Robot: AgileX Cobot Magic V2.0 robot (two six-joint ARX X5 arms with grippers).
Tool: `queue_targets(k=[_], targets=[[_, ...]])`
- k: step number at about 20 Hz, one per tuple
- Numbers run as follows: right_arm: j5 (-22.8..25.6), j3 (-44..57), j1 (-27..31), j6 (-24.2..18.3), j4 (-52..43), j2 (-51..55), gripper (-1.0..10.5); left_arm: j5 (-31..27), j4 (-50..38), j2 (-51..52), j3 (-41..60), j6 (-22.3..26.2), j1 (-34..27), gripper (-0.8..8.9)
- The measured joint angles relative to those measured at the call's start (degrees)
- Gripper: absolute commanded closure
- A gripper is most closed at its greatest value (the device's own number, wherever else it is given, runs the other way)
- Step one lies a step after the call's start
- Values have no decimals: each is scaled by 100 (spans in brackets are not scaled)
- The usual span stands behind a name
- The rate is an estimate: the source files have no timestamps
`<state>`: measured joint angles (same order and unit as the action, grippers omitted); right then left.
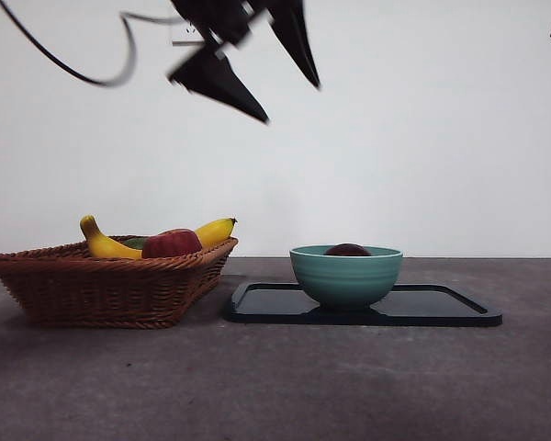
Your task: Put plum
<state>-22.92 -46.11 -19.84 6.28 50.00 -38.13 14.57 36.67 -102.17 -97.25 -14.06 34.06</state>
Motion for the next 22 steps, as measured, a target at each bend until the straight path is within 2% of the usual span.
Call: queue_targets(k=[5,9,15,22], targets=[[0,0,0,0,2,0,752,-439,2,-1270,-872,271,269,441],[0,0,0,0,4,0,752,-573,-26,-1974,-1246,494,389,441],[0,0,0,0,9,0,752,-719,-96,-2485,-1309,758,466,439],[0,0,0,0,9,0,752,-739,-153,-2540,-1309,931,520,439]])
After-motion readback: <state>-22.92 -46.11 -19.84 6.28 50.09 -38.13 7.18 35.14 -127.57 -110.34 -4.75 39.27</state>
